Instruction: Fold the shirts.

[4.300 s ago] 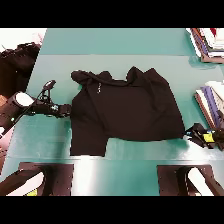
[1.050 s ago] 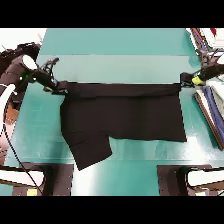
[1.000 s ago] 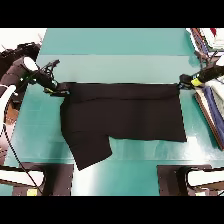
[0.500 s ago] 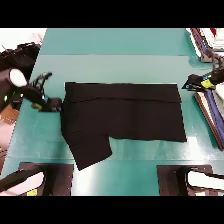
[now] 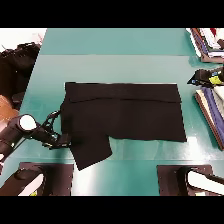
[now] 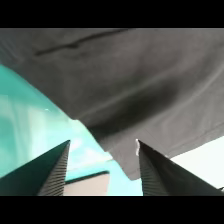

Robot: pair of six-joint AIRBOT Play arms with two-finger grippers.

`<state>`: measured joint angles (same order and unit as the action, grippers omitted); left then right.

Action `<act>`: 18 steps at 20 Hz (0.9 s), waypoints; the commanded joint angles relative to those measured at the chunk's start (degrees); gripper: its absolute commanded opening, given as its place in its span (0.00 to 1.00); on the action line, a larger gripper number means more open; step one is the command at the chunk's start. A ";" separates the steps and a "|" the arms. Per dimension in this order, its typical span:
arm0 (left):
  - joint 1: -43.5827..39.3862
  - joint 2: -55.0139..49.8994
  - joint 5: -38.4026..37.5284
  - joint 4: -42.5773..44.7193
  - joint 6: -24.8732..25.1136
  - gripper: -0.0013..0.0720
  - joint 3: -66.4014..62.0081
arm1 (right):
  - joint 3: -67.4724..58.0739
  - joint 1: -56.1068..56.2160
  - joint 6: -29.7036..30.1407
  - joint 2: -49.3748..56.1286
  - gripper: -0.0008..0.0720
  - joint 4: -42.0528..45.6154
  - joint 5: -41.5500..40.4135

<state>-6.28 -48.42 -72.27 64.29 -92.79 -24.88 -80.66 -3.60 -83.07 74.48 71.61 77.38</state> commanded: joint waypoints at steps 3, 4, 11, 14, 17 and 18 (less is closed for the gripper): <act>-0.52 0.74 9.11 -6.43 -0.24 0.68 3.28 | 0.00 -0.02 -0.02 -0.22 0.54 -0.07 0.87; -0.50 0.74 9.94 -7.41 -0.24 0.67 3.28 | 0.00 -0.02 -0.04 -0.22 0.54 -0.07 1.29; -0.50 0.74 8.13 -10.05 3.23 0.05 -1.57 | 8.87 -6.10 0.22 -4.04 0.54 2.12 10.25; -0.50 0.74 8.41 -10.12 3.87 0.05 -4.61 | 25.27 -14.82 0.17 -11.21 0.54 2.10 8.90; -0.50 0.74 9.57 -10.08 3.91 0.05 -5.01 | 42.23 -25.38 0.20 -16.55 0.54 1.84 5.38; -0.50 0.74 9.90 -10.10 3.89 0.05 -5.01 | 46.47 -28.37 0.20 -17.29 0.54 1.31 4.17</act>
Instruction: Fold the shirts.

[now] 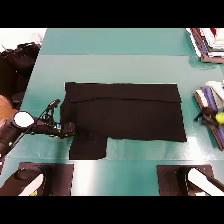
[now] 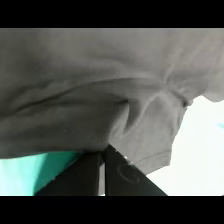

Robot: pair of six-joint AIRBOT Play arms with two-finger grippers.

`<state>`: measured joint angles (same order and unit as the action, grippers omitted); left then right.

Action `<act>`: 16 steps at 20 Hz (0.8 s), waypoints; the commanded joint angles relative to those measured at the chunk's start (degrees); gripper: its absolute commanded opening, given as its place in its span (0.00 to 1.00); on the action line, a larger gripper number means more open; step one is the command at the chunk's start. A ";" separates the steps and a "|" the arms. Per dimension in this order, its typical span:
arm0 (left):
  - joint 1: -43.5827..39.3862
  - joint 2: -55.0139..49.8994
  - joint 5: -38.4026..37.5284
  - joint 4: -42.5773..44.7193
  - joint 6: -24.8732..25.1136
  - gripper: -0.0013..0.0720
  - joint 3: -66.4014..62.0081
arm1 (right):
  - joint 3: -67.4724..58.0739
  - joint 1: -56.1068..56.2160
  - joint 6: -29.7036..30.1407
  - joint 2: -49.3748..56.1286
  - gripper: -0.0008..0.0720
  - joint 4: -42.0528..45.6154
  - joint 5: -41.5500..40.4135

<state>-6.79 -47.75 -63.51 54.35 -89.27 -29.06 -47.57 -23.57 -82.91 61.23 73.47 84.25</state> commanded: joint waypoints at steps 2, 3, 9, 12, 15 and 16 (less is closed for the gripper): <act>0.00 0.07 1.57 -0.15 0.37 0.05 -0.83 | 19.87 -13.09 1.70 -4.81 0.54 -4.13 -4.98; 0.00 0.07 1.57 -0.15 0.37 0.05 -0.83 | 21.88 -14.25 3.34 -4.76 0.54 -7.04 -6.29; 0.00 0.07 1.53 -0.15 0.37 0.05 -0.83 | 24.11 -9.53 3.76 -4.76 0.42 -13.05 -15.06; 0.00 0.07 1.44 0.42 0.37 0.05 -0.83 | 22.62 -5.90 3.89 -4.79 0.14 -13.40 -16.65; -0.02 0.07 -2.64 6.82 -1.42 0.05 -2.64 | 18.16 -2.43 4.00 -4.79 0.03 -12.50 -14.27; -0.02 0.09 -4.68 8.87 -1.95 0.05 -3.65 | 16.02 -1.29 3.98 -4.79 0.03 -10.32 -12.26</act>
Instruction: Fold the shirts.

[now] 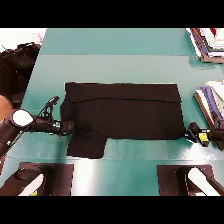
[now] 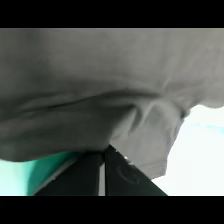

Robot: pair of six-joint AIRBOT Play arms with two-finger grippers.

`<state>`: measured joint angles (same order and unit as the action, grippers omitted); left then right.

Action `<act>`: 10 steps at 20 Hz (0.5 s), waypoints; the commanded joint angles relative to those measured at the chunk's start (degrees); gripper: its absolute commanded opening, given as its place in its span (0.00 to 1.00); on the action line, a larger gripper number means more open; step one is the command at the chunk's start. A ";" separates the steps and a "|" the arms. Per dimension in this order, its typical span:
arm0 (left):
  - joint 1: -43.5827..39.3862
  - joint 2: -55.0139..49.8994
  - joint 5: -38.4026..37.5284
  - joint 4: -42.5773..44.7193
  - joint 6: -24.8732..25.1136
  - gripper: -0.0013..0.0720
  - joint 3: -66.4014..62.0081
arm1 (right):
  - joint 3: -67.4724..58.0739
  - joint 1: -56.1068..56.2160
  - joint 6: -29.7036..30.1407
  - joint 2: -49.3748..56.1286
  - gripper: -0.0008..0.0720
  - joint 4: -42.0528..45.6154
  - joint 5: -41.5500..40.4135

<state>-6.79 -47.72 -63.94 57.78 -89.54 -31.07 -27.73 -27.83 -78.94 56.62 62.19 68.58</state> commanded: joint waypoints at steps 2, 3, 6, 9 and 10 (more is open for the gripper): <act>-0.02 2.58 -7.26 6.40 -1.90 0.05 -2.27 | -7.87 5.75 -0.04 -0.48 0.03 7.15 8.96; -0.02 4.76 -8.00 6.58 -2.69 0.05 -2.10 | -8.83 7.04 -0.09 -1.81 0.03 10.03 11.34; -0.02 13.31 -14.75 7.30 -7.04 0.05 -1.88 | -9.03 9.44 -1.38 -9.20 0.03 15.37 15.41; 0.00 19.28 -25.27 6.45 -9.40 0.05 -2.12 | -9.55 8.79 -2.58 -18.08 0.03 17.84 20.68; 0.00 19.65 -25.53 6.51 -9.49 0.05 -2.86 | -10.60 8.41 -2.89 -19.78 0.03 17.53 21.03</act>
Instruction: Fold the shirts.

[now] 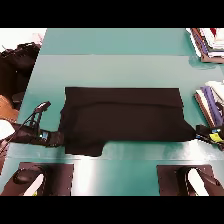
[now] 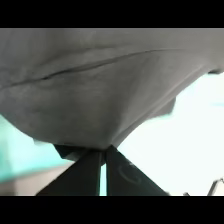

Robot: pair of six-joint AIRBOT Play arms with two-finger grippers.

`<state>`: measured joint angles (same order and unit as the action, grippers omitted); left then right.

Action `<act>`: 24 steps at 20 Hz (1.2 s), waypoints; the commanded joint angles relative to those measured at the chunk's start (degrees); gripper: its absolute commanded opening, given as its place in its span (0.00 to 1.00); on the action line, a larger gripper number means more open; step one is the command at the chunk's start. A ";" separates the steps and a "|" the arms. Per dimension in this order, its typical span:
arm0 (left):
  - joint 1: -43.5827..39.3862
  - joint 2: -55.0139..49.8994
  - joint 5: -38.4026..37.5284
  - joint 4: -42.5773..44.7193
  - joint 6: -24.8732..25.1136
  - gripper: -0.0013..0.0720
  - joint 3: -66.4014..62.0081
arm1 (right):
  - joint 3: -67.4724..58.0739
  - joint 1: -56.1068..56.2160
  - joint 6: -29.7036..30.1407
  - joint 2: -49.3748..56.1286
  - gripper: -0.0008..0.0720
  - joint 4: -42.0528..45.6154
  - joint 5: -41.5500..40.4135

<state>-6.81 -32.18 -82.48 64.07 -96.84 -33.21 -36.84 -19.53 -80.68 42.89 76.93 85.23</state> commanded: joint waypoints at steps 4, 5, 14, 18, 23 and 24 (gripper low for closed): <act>0.07 -0.55 5.44 2.75 0.11 0.05 -4.68 | -9.99 4.15 -2.40 -1.75 0.03 0.72 0.70; 0.07 -3.52 8.72 3.45 1.42 0.05 -5.77 | -12.15 6.10 -2.84 1.49 0.03 0.79 -1.01; 0.09 -36.98 29.86 4.57 7.28 0.06 -21.92 | -34.07 15.21 -3.45 36.76 0.03 -4.85 -7.39; 0.09 -41.72 29.42 4.57 7.28 0.82 -28.57 | -41.20 11.28 0.83 44.39 0.58 -16.44 -6.84; 0.07 -41.68 23.50 2.21 7.28 0.76 -33.33 | -38.10 2.47 6.84 45.09 0.60 -17.33 -0.35; 0.07 -41.75 22.91 0.52 7.28 0.65 -33.31 | -35.67 0.39 7.67 45.11 0.73 -17.40 -0.26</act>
<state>-6.74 -73.28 -56.95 67.48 -89.69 -64.69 -75.22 -14.37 -76.58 87.00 61.36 82.21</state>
